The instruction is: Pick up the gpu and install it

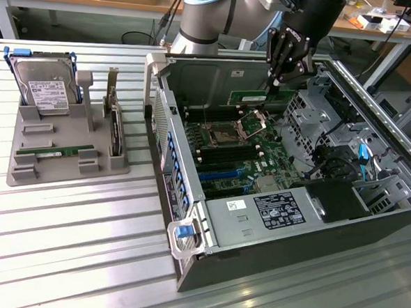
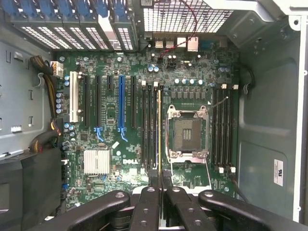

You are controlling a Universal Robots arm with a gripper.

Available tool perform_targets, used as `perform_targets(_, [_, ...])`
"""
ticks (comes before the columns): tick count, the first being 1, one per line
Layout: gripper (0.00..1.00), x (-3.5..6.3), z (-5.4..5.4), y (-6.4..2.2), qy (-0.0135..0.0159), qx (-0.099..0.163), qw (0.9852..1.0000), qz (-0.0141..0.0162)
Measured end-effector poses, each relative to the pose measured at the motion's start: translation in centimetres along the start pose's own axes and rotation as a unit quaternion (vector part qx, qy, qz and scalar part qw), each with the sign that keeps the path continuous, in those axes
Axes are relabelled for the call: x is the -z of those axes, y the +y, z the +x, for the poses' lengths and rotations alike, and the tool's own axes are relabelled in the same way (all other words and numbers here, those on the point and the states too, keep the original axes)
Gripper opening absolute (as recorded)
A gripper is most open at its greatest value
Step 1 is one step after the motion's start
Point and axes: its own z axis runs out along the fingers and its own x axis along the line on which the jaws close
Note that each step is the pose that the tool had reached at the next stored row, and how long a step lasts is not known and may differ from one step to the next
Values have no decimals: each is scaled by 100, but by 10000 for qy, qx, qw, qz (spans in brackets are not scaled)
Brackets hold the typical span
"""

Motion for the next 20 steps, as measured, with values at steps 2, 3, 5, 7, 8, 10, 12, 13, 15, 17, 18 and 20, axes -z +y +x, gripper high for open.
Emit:
perform_targets(2, [12, -7, 0, 0, 0, 0, 10000, 0])
perform_targets(3, [12, -11, 0, 0, 0, 0, 10000, 0])
perform_targets(5, [12, -15, 0, -1, 0, 0, 10000, 0])
perform_targets(7, [12, -19, 0, -1, 0, 0, 10000, 0])
perform_targets(8, [12, -21, 0, -1, 0, 0, 10000, 0])
perform_targets(10, [12, -28, 0, -1, 0, 0, 10000, 0])
perform_targets(12, [12, -32, 0, -1, 0, 0, 10000, 0])
perform_targets(13, [12, -35, 0, -1, 0, 0, 10000, 0])
perform_targets(15, [12, -38, 0, -1, 0, 0, 10000, 0])
perform_targets(17, [12, -43, 0, -2, 0, 0, 10000, 0])
perform_targets(18, [12, -45, 0, -2, 0, 0, 10000, 0])
perform_targets(20, [12, -47, 0, -2, 0, 0, 10000, 0])
